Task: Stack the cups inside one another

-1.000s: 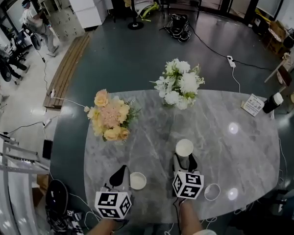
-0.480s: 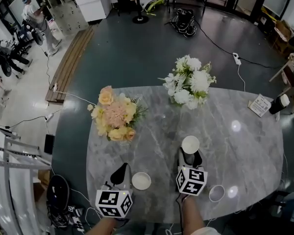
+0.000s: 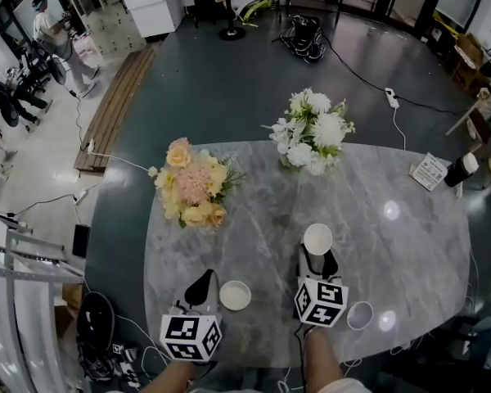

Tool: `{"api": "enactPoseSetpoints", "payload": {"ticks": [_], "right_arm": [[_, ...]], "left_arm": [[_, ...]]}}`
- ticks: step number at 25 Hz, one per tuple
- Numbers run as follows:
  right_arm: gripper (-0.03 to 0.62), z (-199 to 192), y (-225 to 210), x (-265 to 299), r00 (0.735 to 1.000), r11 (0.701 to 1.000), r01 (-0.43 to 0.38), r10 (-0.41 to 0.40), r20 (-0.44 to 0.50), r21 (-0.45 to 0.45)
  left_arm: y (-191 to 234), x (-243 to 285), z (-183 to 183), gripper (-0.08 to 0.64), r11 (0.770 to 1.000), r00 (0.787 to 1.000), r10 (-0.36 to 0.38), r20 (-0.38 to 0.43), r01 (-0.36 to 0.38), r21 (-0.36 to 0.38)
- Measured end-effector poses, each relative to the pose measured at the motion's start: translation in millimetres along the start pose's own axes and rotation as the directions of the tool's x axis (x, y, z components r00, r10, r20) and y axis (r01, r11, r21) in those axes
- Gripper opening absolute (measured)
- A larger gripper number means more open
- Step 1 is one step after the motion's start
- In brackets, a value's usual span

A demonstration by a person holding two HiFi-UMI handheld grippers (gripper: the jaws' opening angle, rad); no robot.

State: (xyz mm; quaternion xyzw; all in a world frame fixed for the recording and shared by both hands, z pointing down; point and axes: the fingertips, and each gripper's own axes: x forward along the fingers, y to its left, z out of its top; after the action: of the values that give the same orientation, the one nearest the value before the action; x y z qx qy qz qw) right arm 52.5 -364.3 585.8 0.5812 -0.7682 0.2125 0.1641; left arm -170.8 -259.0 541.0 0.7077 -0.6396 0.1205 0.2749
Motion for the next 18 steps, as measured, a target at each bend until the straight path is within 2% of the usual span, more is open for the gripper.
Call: {"api": "enactPoseSetpoints", "payload": {"ticks": [18], "right_arm": [[0.230, 22, -9, -92, 0.997, 1.000, -0.026, 0.025, 0.070, 0.008]], "left_arm": [[-62, -51, -10, -0.005, 0.998, 0.997, -0.059, 0.055, 0.058, 0.005]]}}
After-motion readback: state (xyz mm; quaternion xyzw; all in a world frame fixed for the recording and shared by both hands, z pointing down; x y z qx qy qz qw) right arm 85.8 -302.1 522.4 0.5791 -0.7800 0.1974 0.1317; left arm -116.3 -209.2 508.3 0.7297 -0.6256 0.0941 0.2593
